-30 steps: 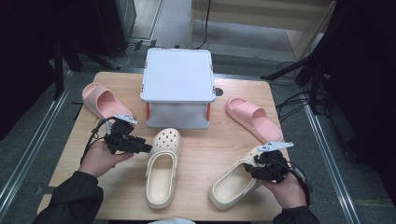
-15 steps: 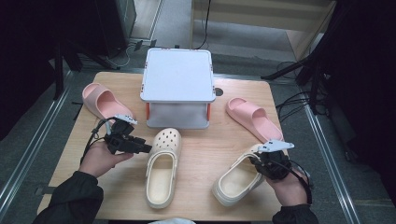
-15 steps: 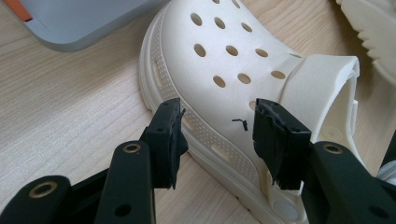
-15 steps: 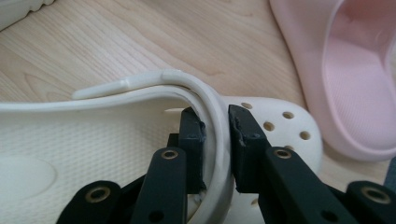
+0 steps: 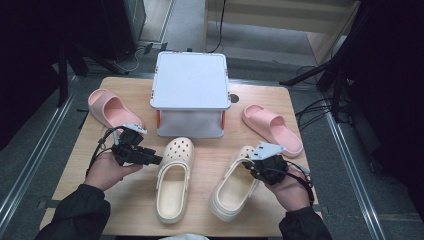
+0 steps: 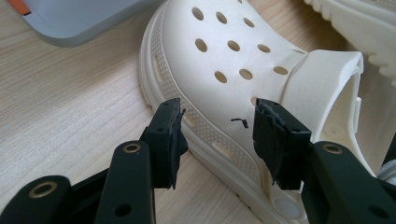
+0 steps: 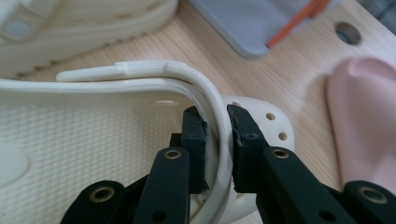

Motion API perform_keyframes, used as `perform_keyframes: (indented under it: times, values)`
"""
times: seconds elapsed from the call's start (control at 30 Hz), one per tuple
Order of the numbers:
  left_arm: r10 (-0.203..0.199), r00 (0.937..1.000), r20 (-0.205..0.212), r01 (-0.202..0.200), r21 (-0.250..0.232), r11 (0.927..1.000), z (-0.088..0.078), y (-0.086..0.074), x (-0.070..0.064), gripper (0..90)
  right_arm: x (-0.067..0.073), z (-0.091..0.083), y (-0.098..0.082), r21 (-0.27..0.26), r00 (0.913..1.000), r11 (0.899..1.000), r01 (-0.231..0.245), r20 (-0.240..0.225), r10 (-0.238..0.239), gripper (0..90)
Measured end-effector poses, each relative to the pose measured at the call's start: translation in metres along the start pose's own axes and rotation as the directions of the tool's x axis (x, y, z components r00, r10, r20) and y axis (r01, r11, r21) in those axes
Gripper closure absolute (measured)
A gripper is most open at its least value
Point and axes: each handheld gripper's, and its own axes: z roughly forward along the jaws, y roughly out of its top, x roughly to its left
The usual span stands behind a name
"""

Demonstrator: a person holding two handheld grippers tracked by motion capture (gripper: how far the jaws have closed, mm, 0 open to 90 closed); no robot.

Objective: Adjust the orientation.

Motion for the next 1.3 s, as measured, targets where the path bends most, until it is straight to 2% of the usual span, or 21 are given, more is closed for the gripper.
perform_keyframes:
  times: [0.1,0.17,0.23,0.27,0.3,0.4,0.5,0.63,0.77,0.87,1.0,1.03,1.17,1.23,1.3]
  values:
    - [-0.003,1.0000,0.001,0.003,0.002,1.0000,0.000,-0.001,0.000,52.0,0.005,0.009,0.015,-0.025,0.9987,1.000,0.013,-0.049,-0.014,79.1]
    - [-0.007,1.0000,0.001,0.007,0.004,1.0000,0.000,-0.001,0.001,51.9,0.009,0.017,0.024,-0.046,0.9960,0.998,0.042,-0.077,-0.045,79.1]
    - [-0.006,1.0000,0.001,0.006,0.006,1.0000,0.000,-0.003,0.001,52.0,0.013,0.025,0.032,-0.061,0.9906,0.995,0.079,-0.106,-0.086,79.0]
    - [-0.005,1.0000,0.002,0.005,0.007,1.0000,0.000,-0.003,0.001,51.9,0.017,0.031,0.036,-0.069,0.9851,0.991,0.110,-0.125,-0.118,79.0]
    - [-0.006,1.0000,0.000,0.006,0.008,0.9999,0.000,-0.004,0.001,51.9,0.018,0.032,0.037,-0.068,0.9840,0.991,0.111,-0.132,-0.119,79.0]
    - [-0.013,0.9999,0.001,0.013,0.013,0.9998,-0.001,-0.006,0.001,51.9,0.025,0.041,0.043,-0.079,0.9748,0.983,0.164,-0.140,-0.173,78.8]
    - [-0.022,0.9998,-0.002,0.022,0.017,0.9996,0.000,-0.008,0.001,51.9,0.030,0.047,0.045,-0.072,0.9658,0.981,0.179,-0.177,-0.190,77.1]
    - [-0.026,0.9997,-0.003,0.026,0.022,0.9994,0.000,-0.010,0.001,51.9,0.034,0.051,0.040,-0.081,0.9547,0.983,0.163,-0.238,-0.178,74.2]
    - [-0.029,0.9996,-0.004,0.029,0.026,0.9992,0.001,-0.011,0.001,51.9,0.036,0.053,0.035,-0.094,0.9521,0.985,0.147,-0.256,-0.167,71.6]
    - [-0.026,0.9997,-0.002,0.026,0.028,0.9993,0.004,-0.011,0.001,51.9,0.034,0.053,0.031,-0.108,0.9522,0.988,0.107,-0.275,-0.133,67.0]
    - [-0.027,0.9996,0.001,0.027,0.035,0.9990,0.005,-0.010,0.000,51.9,0.035,0.053,0.029,-0.081,0.9455,0.994,0.076,-0.311,-0.097,60.1]
    - [-0.027,0.9996,0.001,0.027,0.034,0.9991,0.005,-0.010,0.001,51.9,0.035,0.053,0.028,-0.087,0.9483,0.993,0.077,-0.301,-0.100,60.1]
    - [-0.029,0.9996,0.000,0.029,0.024,0.9993,0.005,-0.011,0.001,51.9,0.033,0.047,0.026,-0.068,0.9484,0.997,0.030,-0.313,-0.050,56.8]
    - [-0.028,0.9996,0.000,0.028,0.023,0.9993,0.003,-0.011,0.002,51.9,0.030,0.039,0.023,-0.066,0.9503,0.998,-0.002,-0.311,-0.018,55.1]
    - [-0.035,0.9994,0.001,0.035,0.015,0.9993,0.002,-0.013,0.003,51.9,0.027,0.028,0.018,-0.090,0.9505,0.995,-0.038,-0.311,0.008,54.4]
